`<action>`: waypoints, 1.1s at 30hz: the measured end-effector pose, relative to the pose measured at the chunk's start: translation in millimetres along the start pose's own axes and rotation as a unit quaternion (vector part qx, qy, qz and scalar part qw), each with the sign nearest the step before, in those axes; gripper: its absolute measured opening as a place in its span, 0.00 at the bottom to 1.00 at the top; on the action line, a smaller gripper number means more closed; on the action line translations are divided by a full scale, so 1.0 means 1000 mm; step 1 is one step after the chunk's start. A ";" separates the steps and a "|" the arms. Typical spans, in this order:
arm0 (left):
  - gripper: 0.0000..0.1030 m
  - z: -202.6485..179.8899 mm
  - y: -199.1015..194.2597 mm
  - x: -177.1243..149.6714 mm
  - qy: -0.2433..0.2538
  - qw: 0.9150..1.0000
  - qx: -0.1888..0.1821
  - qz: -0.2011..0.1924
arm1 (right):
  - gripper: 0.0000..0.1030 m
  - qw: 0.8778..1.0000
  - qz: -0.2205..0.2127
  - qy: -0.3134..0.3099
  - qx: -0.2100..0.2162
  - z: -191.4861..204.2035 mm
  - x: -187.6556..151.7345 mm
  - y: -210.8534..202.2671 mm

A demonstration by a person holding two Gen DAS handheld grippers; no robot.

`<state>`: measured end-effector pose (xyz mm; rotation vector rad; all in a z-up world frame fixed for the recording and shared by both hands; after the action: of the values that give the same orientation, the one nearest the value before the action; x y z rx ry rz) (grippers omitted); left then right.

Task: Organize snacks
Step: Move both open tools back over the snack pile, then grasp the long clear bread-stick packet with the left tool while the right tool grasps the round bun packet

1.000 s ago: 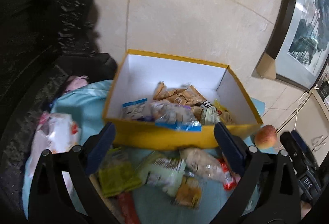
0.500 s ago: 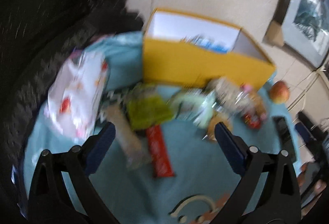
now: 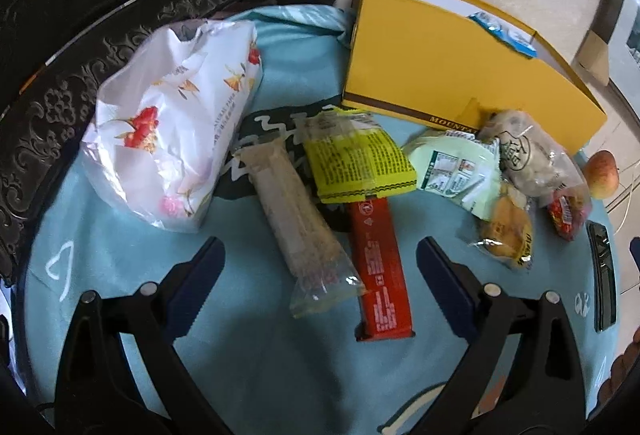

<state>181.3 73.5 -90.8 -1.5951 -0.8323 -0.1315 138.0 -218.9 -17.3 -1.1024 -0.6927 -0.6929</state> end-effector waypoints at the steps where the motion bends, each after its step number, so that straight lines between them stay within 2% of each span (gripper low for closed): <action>1: 0.95 0.000 0.002 0.001 -0.003 1.000 0.003 0.000 | 0.99 1.000 0.002 0.001 0.003 0.001 -0.001 0.001; 3: 0.95 0.000 0.007 0.005 -0.008 1.000 0.008 -0.003 | 0.99 1.000 0.005 0.000 0.006 0.002 -0.001 0.002; 4: 0.91 0.000 0.011 0.006 -0.008 1.000 0.011 0.000 | 0.99 1.000 0.006 -0.002 0.008 0.004 -0.002 0.003; 6: 0.74 0.000 0.022 0.008 -0.011 1.000 0.010 0.015 | 0.99 1.000 0.007 -0.005 0.010 0.005 -0.002 0.004; 7: 0.62 0.001 0.027 0.008 -0.014 1.000 0.008 0.025 | 0.99 1.000 0.007 -0.007 0.011 0.006 -0.002 0.004; 10: 0.59 0.006 0.033 0.012 -0.031 0.999 -0.005 0.026 | 0.99 1.000 0.009 -0.008 0.008 0.004 -0.002 0.005; 12: 0.38 0.007 0.032 0.015 -0.038 0.999 -0.014 0.022 | 0.99 1.000 0.014 -0.006 0.002 0.000 -0.004 0.007; 13: 0.31 0.010 0.031 0.016 -0.038 0.999 -0.004 0.019 | 0.99 1.000 0.018 -0.005 0.000 -0.003 -0.005 0.008; 16: 0.29 0.016 0.029 0.013 -0.045 0.999 -0.004 0.012 | 0.99 0.999 0.030 0.010 -0.011 -0.013 -0.009 0.013; 19: 0.29 0.014 0.016 0.008 -0.058 0.998 -0.022 0.003 | 0.99 0.999 0.040 0.019 -0.013 -0.018 -0.014 0.017; 22: 0.29 0.004 -0.002 0.007 -0.047 0.998 -0.047 -0.018 | 0.99 0.999 0.047 0.009 -0.012 -0.014 -0.017 0.021; 27: 0.29 -0.004 -0.022 0.007 -0.049 0.995 -0.079 -0.039 | 0.99 0.998 0.063 -0.026 0.001 0.005 -0.024 0.028; 30: 0.27 -0.005 -0.026 0.007 -0.050 0.993 -0.087 -0.055 | 0.99 0.993 0.087 -0.080 0.008 0.029 -0.034 0.035; 33: 0.26 -0.001 -0.021 0.006 -0.050 0.993 -0.095 -0.058 | 0.99 0.989 0.093 -0.113 -0.006 0.044 -0.038 0.039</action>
<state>173.9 74.6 -70.6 -1.7413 -1.0156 -0.2215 139.8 -160.5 -55.5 -1.2506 -0.7664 -0.4165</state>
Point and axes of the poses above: each gripper's, at about its wrist camera, not at the fingertips, and y roughly the way its jaws point, z to its left, x to its top, the point moved 7 cm from there along y, roughly the way its jaws point, and after that the axes turned 14 degrees about -y, right-handed, at the moved point
